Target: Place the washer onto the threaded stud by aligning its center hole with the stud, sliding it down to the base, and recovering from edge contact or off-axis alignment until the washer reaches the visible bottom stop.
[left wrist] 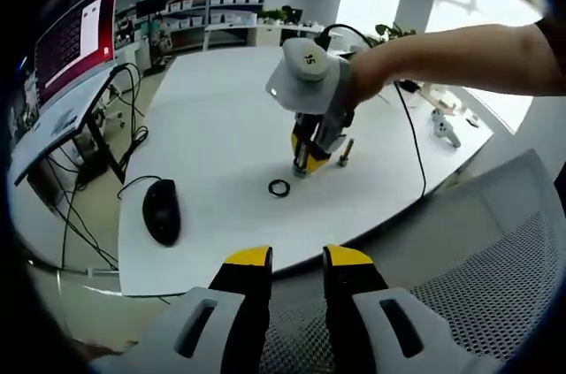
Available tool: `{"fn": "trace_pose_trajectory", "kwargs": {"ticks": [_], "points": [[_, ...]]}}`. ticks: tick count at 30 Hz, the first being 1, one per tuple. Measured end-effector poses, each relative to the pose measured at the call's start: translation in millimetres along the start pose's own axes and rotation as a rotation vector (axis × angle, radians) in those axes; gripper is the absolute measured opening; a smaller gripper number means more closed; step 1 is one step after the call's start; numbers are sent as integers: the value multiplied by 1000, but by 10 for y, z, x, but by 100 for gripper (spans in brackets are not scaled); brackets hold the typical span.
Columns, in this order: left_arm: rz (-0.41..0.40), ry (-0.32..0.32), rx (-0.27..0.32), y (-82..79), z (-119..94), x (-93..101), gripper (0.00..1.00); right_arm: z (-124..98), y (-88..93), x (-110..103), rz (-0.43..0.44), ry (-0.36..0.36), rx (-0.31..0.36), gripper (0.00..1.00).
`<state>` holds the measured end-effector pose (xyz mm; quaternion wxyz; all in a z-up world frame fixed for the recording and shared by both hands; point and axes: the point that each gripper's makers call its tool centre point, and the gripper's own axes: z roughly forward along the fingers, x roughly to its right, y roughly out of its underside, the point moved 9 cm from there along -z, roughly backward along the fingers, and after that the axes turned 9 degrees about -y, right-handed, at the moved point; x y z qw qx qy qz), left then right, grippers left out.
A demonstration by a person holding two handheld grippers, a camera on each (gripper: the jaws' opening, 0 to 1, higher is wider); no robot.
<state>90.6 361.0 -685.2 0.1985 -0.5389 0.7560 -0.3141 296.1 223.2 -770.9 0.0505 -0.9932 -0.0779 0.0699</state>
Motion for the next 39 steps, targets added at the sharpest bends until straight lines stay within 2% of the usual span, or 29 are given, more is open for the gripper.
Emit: {"fn": "trace_pose_trajectory", "kwargs": {"ticks": [6, 16, 19, 21, 26, 31, 39], "points": [[-3, -2, 0, -2, 0, 0, 21, 2, 2, -55, 8, -6, 3, 23], [-3, -2, -1, -4, 0, 0, 21, 18, 0, 12, 12, -19, 14, 24], [1, 1, -3, -5, 0, 2, 21, 16, 3, 8, -34, -30, 11, 24], [1, 2, -4, -5, 0, 0, 21, 2, 6, -27, -36, -16, 13, 25], [-3, -1, -1, -3, -2, -4, 21, -86, -24, -58, -49, 0, 52, 29], [-1, 1, -2, -2, -1, -3, 21, -217, -151, -88, -40, -4, 146, 31], [-1, 0, -1, 0, -4, 1, 21, -212, -247, -143, -95, -13, 162, 32]]}}
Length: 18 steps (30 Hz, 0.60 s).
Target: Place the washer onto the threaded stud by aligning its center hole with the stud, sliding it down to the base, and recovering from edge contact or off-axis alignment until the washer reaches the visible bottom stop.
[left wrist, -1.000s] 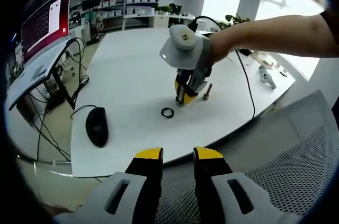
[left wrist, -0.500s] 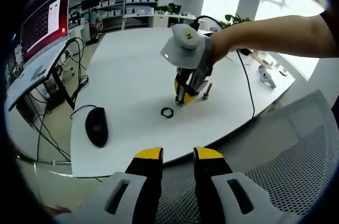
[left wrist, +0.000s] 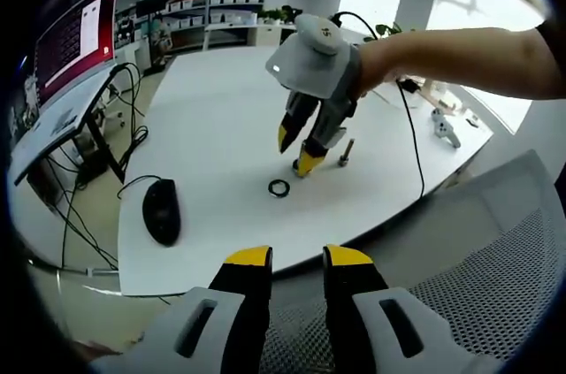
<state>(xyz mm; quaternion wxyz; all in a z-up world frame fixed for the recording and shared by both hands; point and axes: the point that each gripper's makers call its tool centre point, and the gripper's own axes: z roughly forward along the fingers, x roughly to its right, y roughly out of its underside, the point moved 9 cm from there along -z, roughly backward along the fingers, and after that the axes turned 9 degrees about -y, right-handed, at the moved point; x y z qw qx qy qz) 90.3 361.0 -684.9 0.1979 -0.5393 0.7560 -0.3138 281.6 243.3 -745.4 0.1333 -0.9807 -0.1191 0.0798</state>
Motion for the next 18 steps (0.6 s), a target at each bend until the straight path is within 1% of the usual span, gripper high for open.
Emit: {"fn": "trace_pose_trajectory", "kwargs": {"ticks": [7, 13, 18], "points": [[0, 0, 0, -1, 2, -6, 21, 50, -41, 3, -24, -8, -5, 32], [0, 0, 0, -4, 4, -5, 21, 165, -89, 0, -67, -21, -35, 33], [-2, -2, 2, -3, 6, -8, 21, 278, -121, 18, -84, -29, -55, 33]]}}
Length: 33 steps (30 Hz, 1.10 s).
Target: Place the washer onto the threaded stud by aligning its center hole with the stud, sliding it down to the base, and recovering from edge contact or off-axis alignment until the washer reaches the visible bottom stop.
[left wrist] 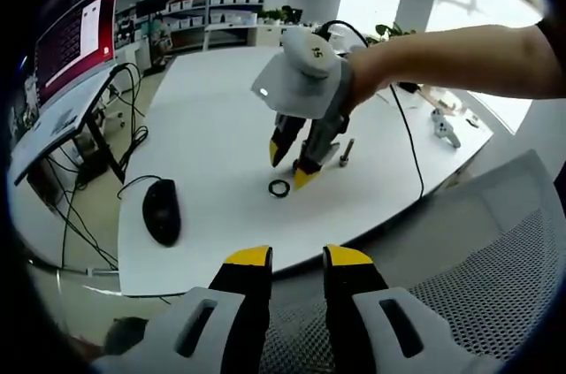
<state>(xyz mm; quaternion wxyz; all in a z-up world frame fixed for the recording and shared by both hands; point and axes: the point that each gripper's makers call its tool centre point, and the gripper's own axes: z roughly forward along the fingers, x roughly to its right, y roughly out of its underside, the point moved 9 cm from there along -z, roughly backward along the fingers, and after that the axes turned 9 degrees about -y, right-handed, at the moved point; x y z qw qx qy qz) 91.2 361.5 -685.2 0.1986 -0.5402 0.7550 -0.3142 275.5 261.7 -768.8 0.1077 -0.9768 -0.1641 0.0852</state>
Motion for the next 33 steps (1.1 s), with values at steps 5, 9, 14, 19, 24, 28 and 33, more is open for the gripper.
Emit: {"fn": "trace_pose_trajectory", "kwargs": {"ticks": [5, 9, 14, 19, 24, 28, 33], "points": [[1, 0, -1, -1, 0, 2, 21, 89, 18, 56, -6, -12, -36, 33], [4, 2, -3, 0, 0, 7, 21, 115, -4, 69, 3, -16, -38, 32], [5, 3, -4, 0, 0, 11, 21, 150, -28, 76, 5, -20, -42, 31], [8, 7, -5, 0, 4, 11, 21, 168, -43, 97, -1, -20, -55, 30], [7, 9, -1, 3, 2, 12, 21, 167, -56, 65, 30, -11, -32, 25], [9, 12, -3, 2, 1, 15, 21, 164, -50, 46, 29, -5, -32, 25], [8, 15, 1, 3, -4, 18, 21, 154, 12, 22, 35, -4, -27, 26]]}}
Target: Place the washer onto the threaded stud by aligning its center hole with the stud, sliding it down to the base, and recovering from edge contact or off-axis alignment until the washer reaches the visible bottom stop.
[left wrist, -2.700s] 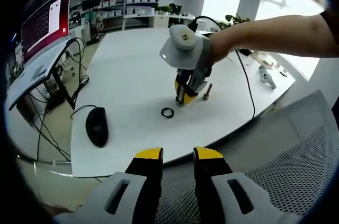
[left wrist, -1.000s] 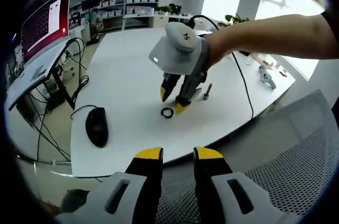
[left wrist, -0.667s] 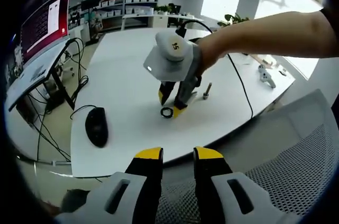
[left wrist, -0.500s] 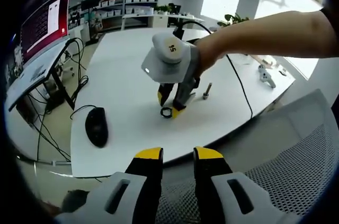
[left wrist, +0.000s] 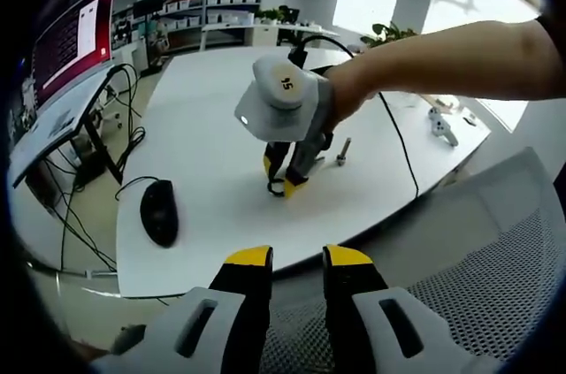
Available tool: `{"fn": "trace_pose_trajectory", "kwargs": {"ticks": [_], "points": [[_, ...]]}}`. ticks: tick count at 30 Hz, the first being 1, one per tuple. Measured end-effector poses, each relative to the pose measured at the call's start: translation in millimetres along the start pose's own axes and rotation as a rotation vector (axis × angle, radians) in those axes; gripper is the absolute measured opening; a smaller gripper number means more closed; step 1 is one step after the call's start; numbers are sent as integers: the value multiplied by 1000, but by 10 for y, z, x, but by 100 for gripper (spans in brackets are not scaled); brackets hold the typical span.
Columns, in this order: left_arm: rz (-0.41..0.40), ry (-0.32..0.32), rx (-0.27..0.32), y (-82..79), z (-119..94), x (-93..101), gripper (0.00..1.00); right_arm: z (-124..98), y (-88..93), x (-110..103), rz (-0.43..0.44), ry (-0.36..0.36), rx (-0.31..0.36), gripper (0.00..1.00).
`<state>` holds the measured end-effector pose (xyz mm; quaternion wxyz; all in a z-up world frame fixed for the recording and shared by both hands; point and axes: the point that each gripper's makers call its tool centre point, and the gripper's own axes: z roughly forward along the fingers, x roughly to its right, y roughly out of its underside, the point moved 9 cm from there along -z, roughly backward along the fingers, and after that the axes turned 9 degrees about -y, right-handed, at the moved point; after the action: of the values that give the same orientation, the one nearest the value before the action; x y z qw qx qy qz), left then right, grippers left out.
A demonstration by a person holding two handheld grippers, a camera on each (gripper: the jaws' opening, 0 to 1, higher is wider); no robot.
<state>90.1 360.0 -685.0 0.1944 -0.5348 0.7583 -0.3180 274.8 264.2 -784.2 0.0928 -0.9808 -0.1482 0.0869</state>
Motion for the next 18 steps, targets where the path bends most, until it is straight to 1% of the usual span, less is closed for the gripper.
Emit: {"fn": "trace_pose_trajectory", "kwargs": {"ticks": [2, 6, 8, 12, 13, 15, 18], "points": [[-1, 11, 7, -8, -5, 15, 21, 1, -8, -10, 5, 3, 0, 25], [-6, 1, 7, -8, -10, 22, 21, 4, -30, -49, 14, 25, -8, 24], [-7, 1, 6, -10, -9, 23, 21, 6, -23, -27, 17, 31, -5, 24], [-2, 3, 3, -12, -5, 18, 21, -2, -9, -39, 42, 47, 18, 23], [4, 7, 2, -11, -4, 22, 21, 0, -3, -33, 49, 58, 38, 23], [4, 6, 1, -10, -2, 18, 21, -6, 8, -35, 56, 71, 54, 23], [3, 6, 2, -5, -1, 13, 21, -23, 24, -12, 66, 89, 55, 23]]}}
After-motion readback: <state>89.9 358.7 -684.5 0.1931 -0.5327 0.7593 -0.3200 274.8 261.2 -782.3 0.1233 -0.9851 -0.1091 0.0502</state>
